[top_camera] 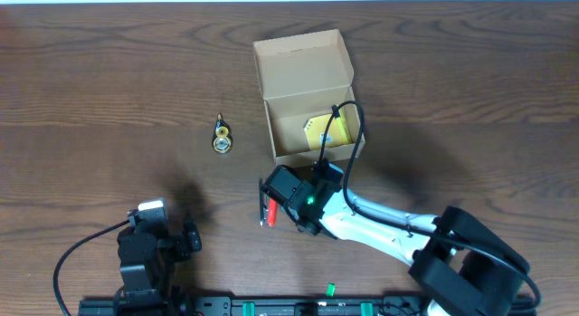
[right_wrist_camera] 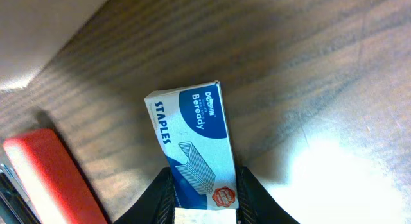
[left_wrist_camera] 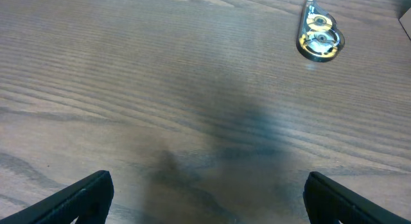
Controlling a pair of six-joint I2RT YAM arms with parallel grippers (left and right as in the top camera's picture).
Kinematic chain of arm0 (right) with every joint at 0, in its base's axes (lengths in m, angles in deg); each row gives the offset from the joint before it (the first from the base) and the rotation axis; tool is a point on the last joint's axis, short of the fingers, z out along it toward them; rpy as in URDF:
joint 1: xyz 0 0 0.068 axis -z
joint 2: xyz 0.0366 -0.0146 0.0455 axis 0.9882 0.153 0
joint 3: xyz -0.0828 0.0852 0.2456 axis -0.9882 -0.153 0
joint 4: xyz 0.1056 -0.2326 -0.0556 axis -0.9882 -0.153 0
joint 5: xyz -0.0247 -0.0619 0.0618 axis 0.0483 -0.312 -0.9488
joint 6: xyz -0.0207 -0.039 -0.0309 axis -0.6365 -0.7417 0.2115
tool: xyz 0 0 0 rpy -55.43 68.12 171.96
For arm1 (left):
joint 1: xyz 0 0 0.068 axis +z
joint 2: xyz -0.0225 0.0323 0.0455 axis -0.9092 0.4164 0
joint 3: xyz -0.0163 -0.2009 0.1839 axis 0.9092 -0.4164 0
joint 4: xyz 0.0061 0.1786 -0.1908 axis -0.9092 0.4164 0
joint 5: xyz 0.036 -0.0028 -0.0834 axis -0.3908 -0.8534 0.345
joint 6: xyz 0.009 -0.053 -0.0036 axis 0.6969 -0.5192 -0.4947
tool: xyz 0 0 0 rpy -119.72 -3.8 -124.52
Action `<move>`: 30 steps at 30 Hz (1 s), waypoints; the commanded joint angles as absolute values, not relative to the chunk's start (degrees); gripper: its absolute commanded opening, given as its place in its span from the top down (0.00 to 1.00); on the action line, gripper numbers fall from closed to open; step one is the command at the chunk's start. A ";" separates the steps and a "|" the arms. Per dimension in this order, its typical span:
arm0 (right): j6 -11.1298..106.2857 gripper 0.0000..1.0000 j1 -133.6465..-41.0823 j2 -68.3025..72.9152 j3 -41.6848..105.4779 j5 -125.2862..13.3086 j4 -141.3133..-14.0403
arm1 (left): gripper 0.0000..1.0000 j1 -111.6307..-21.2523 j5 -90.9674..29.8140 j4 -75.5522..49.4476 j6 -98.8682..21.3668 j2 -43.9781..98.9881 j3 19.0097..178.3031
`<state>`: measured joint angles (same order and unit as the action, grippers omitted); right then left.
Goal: Pack container
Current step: 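Close the right gripper on the staples box and lift it, then carry the staples box into the cardboard box and release it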
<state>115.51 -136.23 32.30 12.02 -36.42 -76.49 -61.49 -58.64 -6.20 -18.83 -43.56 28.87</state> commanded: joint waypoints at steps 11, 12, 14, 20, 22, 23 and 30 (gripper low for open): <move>115.66 0.83 -141.01 24.24 10.90 -41.05 -83.39 | 0.04 -61.67 -59.25 -5.74 -19.02 -43.91 27.97; 115.64 0.83 -141.23 22.84 10.90 -40.77 -83.94 | 0.05 -61.67 -59.25 -5.74 -19.02 -43.91 27.97; 114.48 0.84 -141.41 20.15 10.90 -40.24 -84.57 | 0.04 -61.67 -59.25 -5.74 -19.02 -43.91 27.97; 110.85 0.86 -141.41 12.59 11.08 -38.86 -84.53 | 0.04 -61.67 -59.25 -5.74 -19.02 -43.91 27.97; 109.11 0.85 -141.41 9.84 11.80 -36.74 -84.49 | 0.04 -61.67 -59.25 -5.74 -19.02 -43.91 27.97; 108.08 0.84 -141.38 8.68 12.35 -35.21 -84.49 | 0.05 -61.67 -59.25 -5.74 -19.02 -43.91 27.97; 97.63 0.82 -136.18 6.54 16.54 -27.85 -83.09 | 0.04 -61.67 -59.25 -5.74 -19.02 -43.91 27.97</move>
<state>104.32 -139.07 7.24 14.38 -33.09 -83.85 -61.49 -58.64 -6.22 -18.83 -43.56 28.87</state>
